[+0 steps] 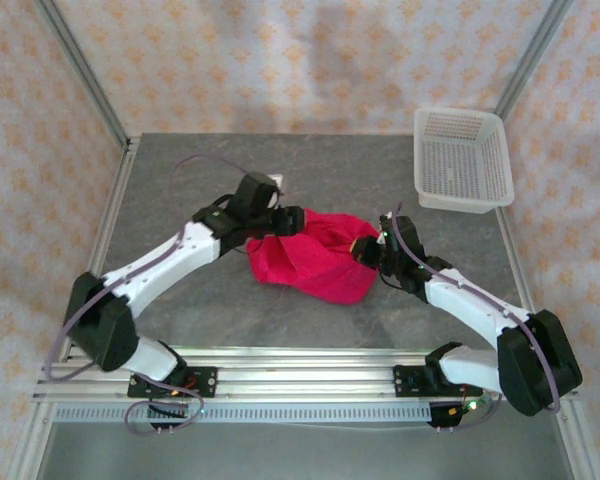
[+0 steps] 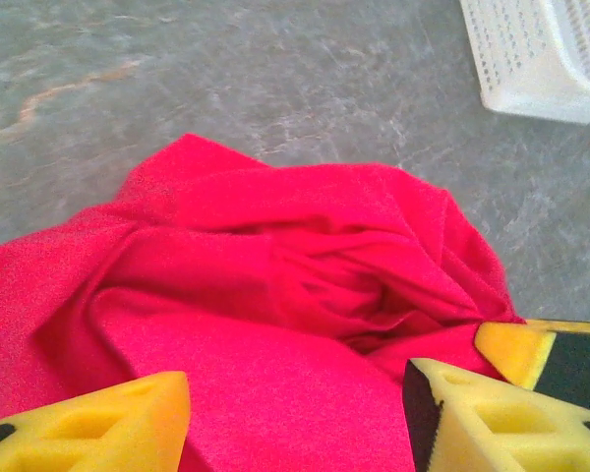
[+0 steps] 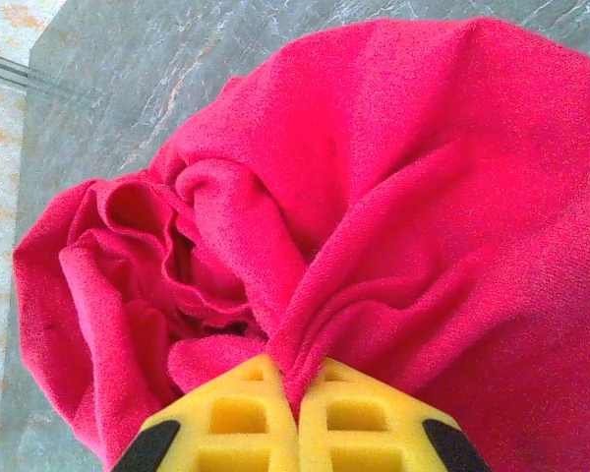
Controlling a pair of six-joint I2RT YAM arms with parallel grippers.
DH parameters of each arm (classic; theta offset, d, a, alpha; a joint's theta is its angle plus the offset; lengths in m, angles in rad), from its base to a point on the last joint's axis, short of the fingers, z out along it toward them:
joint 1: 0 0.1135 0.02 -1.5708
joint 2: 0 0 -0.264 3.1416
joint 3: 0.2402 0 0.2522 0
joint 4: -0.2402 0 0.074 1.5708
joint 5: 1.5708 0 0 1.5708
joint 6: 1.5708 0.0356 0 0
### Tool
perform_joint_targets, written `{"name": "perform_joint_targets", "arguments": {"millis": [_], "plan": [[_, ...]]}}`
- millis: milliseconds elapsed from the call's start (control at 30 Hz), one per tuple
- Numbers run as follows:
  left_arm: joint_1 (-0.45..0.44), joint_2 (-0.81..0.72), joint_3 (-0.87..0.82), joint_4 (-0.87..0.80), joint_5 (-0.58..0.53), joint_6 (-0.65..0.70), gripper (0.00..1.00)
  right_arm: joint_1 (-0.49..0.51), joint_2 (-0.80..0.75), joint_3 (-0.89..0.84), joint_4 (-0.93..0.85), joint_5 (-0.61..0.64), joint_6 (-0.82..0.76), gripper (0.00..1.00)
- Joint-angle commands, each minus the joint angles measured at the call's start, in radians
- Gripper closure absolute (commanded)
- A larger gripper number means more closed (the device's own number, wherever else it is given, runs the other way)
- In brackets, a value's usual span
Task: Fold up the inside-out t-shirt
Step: Turn the T-shirt inside out at the center of the table.
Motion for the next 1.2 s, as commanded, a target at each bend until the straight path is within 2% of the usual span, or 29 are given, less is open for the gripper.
{"name": "perform_joint_targets", "arguments": {"millis": [0, 133, 267, 500, 767, 867, 933, 1000, 1033, 1167], "plan": [[-0.029, 0.135, 0.134, -0.079, -0.054, 0.052, 0.39, -0.001, -0.023, 0.018, 0.039, -0.015, -0.022, 1.0], [-0.032, 0.29, 0.284, -0.186, -0.116, 0.062, 0.42, -0.001, -0.041, 0.014, 0.028, -0.007, -0.022, 1.0], [-0.034, 0.344, 0.351, -0.239, -0.179, 0.058, 0.46, -0.002, -0.053, 0.016, 0.012, 0.004, -0.028, 1.0], [-0.036, 0.377, 0.358, -0.255, -0.169, 0.054, 0.42, -0.002, -0.049, 0.018, -0.006, 0.01, -0.041, 1.0], [-0.039, 0.447, 0.335, -0.227, -0.151, 0.031, 0.45, -0.003, -0.031, 0.031, 0.006, 0.007, -0.03, 1.0], [-0.038, 0.463, 0.345, -0.233, -0.16, 0.031, 0.55, -0.003, -0.027, 0.039, 0.002, 0.007, -0.028, 1.0], [-0.038, 0.47, 0.36, -0.256, -0.19, 0.034, 0.74, -0.003, -0.029, 0.042, -0.003, 0.013, -0.028, 1.0], [-0.036, 0.47, 0.39, -0.294, -0.22, 0.039, 0.97, -0.005, -0.031, 0.043, -0.01, 0.022, -0.028, 1.0], [-0.034, 0.467, 0.41, -0.315, -0.231, 0.042, 1.0, -0.005, -0.032, 0.044, -0.013, 0.023, -0.028, 1.0], [-0.025, 0.419, 0.549, -0.426, -0.325, 0.068, 1.0, -0.006, -0.052, 0.039, -0.031, 0.064, -0.035, 1.0]]}}
